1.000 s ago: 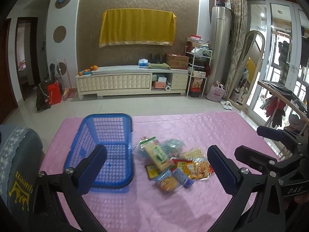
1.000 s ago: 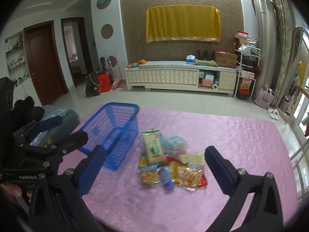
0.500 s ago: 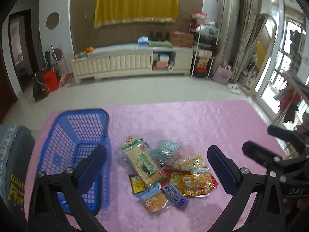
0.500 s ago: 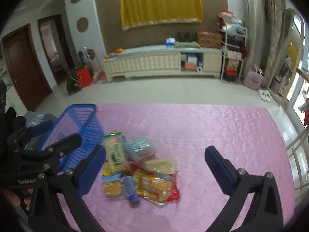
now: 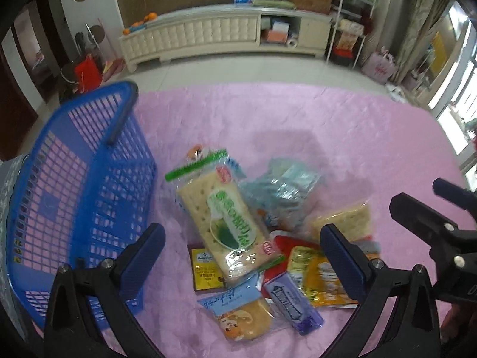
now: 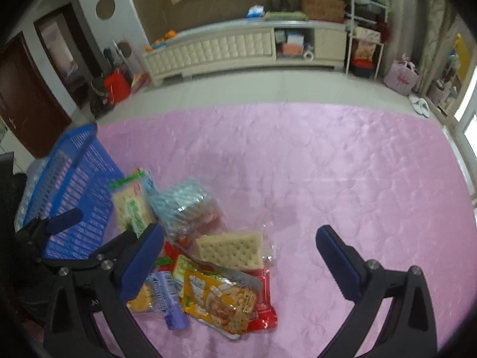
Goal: Organize snacks
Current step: 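Grasp the green-labelled cracker pack with the left tool while the right tool reaches the blue-striped bag, then lift the cracker pack with the left tool while the right tool grasps the blue-striped bag, then carry both packs over the blue basket and open both tools to drop them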
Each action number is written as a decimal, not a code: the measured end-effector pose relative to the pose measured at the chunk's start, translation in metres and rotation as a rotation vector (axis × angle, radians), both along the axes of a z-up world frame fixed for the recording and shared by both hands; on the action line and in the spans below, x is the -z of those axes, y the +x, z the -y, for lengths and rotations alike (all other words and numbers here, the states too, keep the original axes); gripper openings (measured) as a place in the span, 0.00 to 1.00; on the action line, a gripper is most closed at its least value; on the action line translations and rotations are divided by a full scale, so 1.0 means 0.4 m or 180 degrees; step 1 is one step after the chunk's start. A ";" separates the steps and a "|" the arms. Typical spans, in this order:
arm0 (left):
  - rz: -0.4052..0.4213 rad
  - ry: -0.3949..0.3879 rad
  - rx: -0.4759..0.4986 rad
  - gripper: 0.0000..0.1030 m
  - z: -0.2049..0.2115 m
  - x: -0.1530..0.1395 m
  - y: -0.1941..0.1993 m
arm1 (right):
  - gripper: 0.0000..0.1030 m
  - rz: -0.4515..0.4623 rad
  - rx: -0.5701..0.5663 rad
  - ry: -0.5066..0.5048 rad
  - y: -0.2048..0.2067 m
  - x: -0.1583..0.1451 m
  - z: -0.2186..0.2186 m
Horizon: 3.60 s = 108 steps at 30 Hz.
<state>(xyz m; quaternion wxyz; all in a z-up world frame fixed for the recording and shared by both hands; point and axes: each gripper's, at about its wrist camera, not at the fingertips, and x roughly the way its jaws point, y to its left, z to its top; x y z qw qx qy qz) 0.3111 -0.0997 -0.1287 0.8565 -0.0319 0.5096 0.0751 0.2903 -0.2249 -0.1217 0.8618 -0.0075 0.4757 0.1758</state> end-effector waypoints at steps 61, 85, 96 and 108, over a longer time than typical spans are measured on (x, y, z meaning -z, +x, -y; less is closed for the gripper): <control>-0.0056 -0.0141 0.0110 0.57 -0.026 0.083 0.052 | 0.71 -0.0708 -0.1921 0.0367 0.194 0.195 -0.211; 0.0746 -0.0065 0.0568 0.57 -0.084 -0.198 -0.171 | 0.63 0.0186 -0.1099 0.0172 -0.046 -0.122 -0.108; 0.1032 0.0212 0.0752 0.57 -0.228 -0.333 -0.250 | 0.63 0.0650 -0.0996 0.0394 -0.153 -0.271 -0.178; 0.0874 -0.0032 0.0816 0.57 -0.429 -0.349 -0.233 | 0.63 0.0681 -0.1157 0.0355 -0.124 -0.267 -0.401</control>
